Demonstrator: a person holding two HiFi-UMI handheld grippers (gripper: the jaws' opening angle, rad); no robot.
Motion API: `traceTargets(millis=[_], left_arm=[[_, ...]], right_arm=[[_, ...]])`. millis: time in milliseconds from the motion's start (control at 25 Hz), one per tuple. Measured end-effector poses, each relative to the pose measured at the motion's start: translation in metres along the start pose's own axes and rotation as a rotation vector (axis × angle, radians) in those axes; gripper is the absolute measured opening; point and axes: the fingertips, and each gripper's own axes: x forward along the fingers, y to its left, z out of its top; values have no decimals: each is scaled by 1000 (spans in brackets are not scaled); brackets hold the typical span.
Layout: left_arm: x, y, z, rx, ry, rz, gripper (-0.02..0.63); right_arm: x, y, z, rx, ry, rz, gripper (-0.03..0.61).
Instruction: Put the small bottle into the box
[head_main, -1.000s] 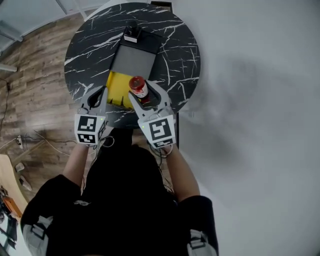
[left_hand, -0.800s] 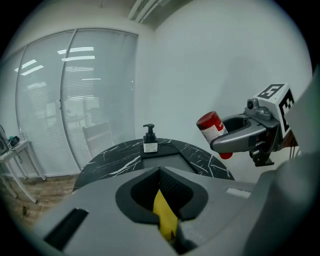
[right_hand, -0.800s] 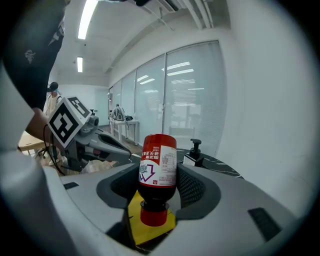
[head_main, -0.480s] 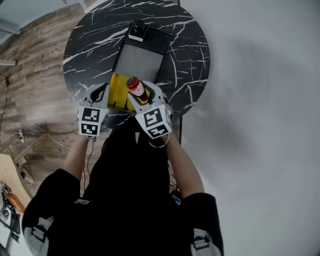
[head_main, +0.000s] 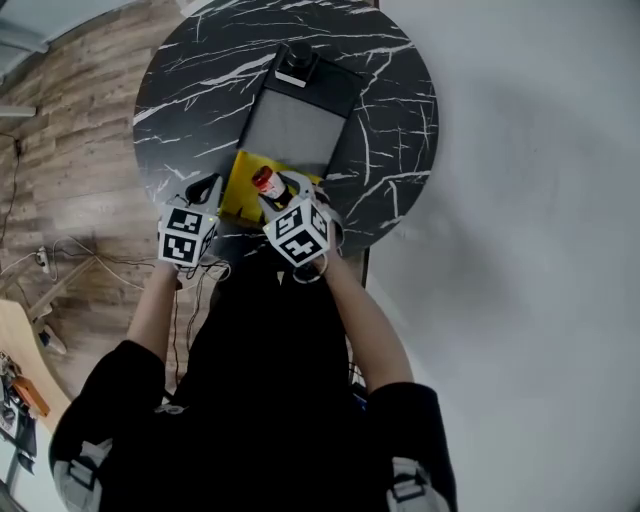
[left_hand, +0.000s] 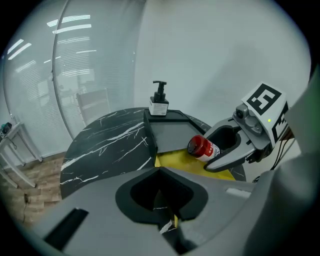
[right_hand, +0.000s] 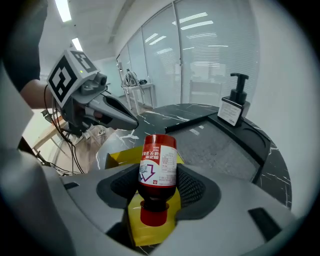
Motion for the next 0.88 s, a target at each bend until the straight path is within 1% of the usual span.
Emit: traceTargets(millis=[120, 280, 400, 440, 560, 720, 760, 880], left_arm=[[6, -1, -10, -18, 17, -25, -2], [10, 3, -20, -42, 38, -36, -2], [11, 6, -25, -45, 49, -51, 0], [12, 8, -26, -47, 50, -55, -2], [11, 14, -29, -61, 53, -55, -1], [10, 21, -33, -69, 61, -53, -2], [10, 22, -34, -70, 61, -53, -1], [8, 22, -36, -76, 61, -54, -2]], right_arm=[[15, 2, -3, -14, 39, 8, 216], [33, 5, -9, -5, 98, 24, 216], [44, 9, -13, -5, 144, 40, 216], [47, 10, -13, -28, 160, 39, 216], [56, 13, -14, -138, 207, 27, 216], [67, 14, -20, -246, 277, 17, 218], [68, 16, -21, -256, 289, 20, 218], [71, 20, -24, -244, 301, 44, 218]])
